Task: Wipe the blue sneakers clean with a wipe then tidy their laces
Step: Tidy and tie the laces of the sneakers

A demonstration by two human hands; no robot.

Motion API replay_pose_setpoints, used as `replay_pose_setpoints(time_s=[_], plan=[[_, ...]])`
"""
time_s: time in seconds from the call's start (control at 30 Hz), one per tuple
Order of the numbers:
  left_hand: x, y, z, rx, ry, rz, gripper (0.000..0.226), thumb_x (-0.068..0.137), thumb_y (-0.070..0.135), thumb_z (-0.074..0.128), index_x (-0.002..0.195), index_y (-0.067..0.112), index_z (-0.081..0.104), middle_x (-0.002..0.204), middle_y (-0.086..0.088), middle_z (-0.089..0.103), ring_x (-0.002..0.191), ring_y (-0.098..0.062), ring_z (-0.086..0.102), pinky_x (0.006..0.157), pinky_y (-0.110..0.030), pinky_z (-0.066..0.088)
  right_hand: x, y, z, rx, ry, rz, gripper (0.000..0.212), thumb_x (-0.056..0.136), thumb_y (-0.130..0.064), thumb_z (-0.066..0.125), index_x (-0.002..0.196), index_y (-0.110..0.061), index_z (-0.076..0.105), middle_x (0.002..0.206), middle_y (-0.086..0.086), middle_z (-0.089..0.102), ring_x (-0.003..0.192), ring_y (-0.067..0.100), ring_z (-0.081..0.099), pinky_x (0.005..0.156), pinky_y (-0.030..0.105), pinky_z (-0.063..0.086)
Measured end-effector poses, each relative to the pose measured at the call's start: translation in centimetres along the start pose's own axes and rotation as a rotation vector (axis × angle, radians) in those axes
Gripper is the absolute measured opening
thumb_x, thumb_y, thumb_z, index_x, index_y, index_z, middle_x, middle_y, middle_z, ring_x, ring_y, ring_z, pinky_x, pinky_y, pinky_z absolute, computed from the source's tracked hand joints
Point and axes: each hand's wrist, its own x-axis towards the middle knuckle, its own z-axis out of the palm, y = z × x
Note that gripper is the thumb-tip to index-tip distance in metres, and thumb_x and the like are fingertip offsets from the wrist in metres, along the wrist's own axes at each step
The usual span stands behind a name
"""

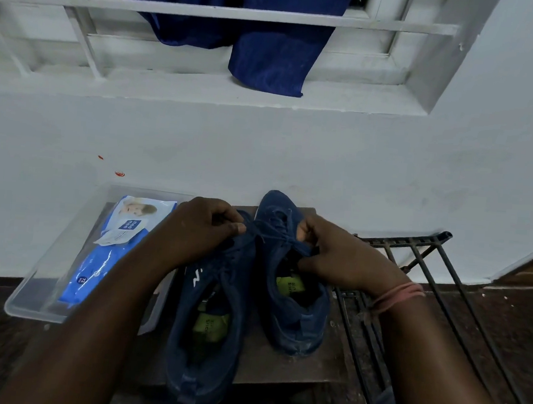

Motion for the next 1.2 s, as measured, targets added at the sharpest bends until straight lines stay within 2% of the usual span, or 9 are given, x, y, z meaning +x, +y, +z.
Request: replay_pose_setpoints(time_s=[0.13, 0.33, 0.47, 0.53, 0.7, 0.87, 1.0, 1.1, 1.2], plan=[[-1.3, -0.2, -0.9, -0.025, 0.07, -0.056, 0.015, 0.097, 0.037, 0.065, 0.091, 0.028, 0.075, 0.087, 0.013, 0.071, 0.082, 0.0, 0.063, 0.067, -0.022, 0.043, 0.1, 0.1, -0.3, -0.066, 0.279, -0.056, 0.021, 0.08, -0.011, 0.063, 0.083, -0.018, 0.044, 0.074, 0.0, 0.057, 0.063, 0.012, 0.049, 0.055, 0.026, 0.041], [-4.5, -1.9, -0.7, -0.033, 0.113, -0.206, 0.016, 0.096, 0.042, 0.065, 0.1, 0.026, 0.068, 0.098, 0.01, 0.068, 0.096, -0.012, 0.064, 0.074, -0.03, 0.044, -0.2, -0.4, 0.7, -0.185, 0.25, -0.035, 0.019, 0.081, -0.009, 0.062, 0.086, -0.014, 0.045, 0.082, 0.0, 0.056, 0.073, 0.016, 0.051, 0.059, 0.027, 0.038], [-7.7, -2.5, 0.1, -0.059, 0.027, -0.271, 0.056, 0.086, 0.062, 0.07, 0.128, 0.027, 0.06, 0.113, 0.008, 0.065, 0.104, -0.013, 0.063, 0.089, -0.033, 0.051, -0.7, -2.3, 1.0, -0.256, 0.261, 0.019, 0.021, 0.079, -0.011, 0.06, 0.094, -0.023, 0.05, 0.1, -0.001, 0.053, 0.093, 0.022, 0.05, 0.075, 0.031, 0.038], [-8.6, -2.4, 0.1, -0.081, -0.014, -0.269, 0.066, 0.082, 0.064, 0.073, 0.135, 0.028, 0.057, 0.109, 0.011, 0.062, 0.102, -0.009, 0.06, 0.085, -0.029, 0.049, -1.2, -3.6, 1.9, -0.427, 0.278, 0.037, 0.031, 0.079, -0.014, 0.058, 0.105, -0.031, 0.052, 0.112, -0.003, 0.046, 0.108, 0.024, 0.041, 0.089, 0.036, 0.032], [-9.9, -2.1, 0.2, -0.055, -0.004, -0.216, 0.044, 0.083, 0.036, 0.082, 0.122, 0.027, 0.064, 0.094, 0.015, 0.067, 0.083, 0.006, 0.058, 0.062, -0.01, 0.039, -1.6, -7.8, 5.6, -0.466, 0.46, -0.158, 0.021, 0.084, -0.021, 0.055, 0.103, -0.028, 0.058, 0.11, -0.006, 0.049, 0.106, 0.019, 0.044, 0.089, 0.035, 0.033], [-10.6, -2.5, 1.1, -0.127, -0.032, -0.216, 0.037, 0.084, 0.026, 0.079, 0.116, 0.033, 0.062, 0.094, 0.014, 0.065, 0.083, 0.003, 0.059, 0.068, -0.016, 0.045, -0.9, -9.1, 9.5, -0.317, 0.269, -0.08, 0.014, 0.097, -0.028, 0.058, 0.102, -0.015, 0.057, 0.097, 0.004, 0.067, 0.091, 0.022, 0.062, 0.08, 0.035, 0.052], [-10.4, -2.4, 1.4, -0.523, -0.026, -0.279, 0.024, 0.086, 0.016, 0.076, 0.109, 0.019, 0.069, 0.094, 0.0, 0.075, 0.074, -0.003, 0.07, 0.059, -0.015, 0.052, 0.2, -8.8, 10.6, -0.198, 0.346, 0.004, 0.016, 0.088, -0.024, 0.07, 0.098, -0.019, 0.059, 0.094, 0.002, 0.068, 0.089, 0.02, 0.064, 0.079, 0.033, 0.052], [-9.6, -2.4, 1.4, -0.72, 0.003, -0.286, 0.012, 0.088, 0.011, 0.073, 0.099, 0.011, 0.071, 0.082, -0.003, 0.074, 0.067, -0.009, 0.069, 0.06, -0.02, 0.053, 0.5, -8.6, 10.0, -0.046, 0.381, 0.015, 0.021, 0.085, -0.007, 0.063, 0.101, -0.019, 0.058, 0.078, -0.001, 0.065, 0.073, 0.013, 0.061, 0.062, 0.022, 0.043], [-8.7, -2.6, 1.2, -0.878, 0.041, -0.242, 0.011, 0.091, 0.011, 0.07, 0.099, 0.004, 0.07, 0.08, -0.008, 0.068, 0.073, -0.018, 0.064, 0.065, -0.027, 0.053, 0.4, -8.5, 9.5, 0.196, 0.299, 0.085, 0.019, 0.089, -0.008, 0.057, 0.105, -0.018, 0.057, 0.081, 0.004, 0.065, 0.069, 0.012, 0.058, 0.063, 0.022, 0.043]])
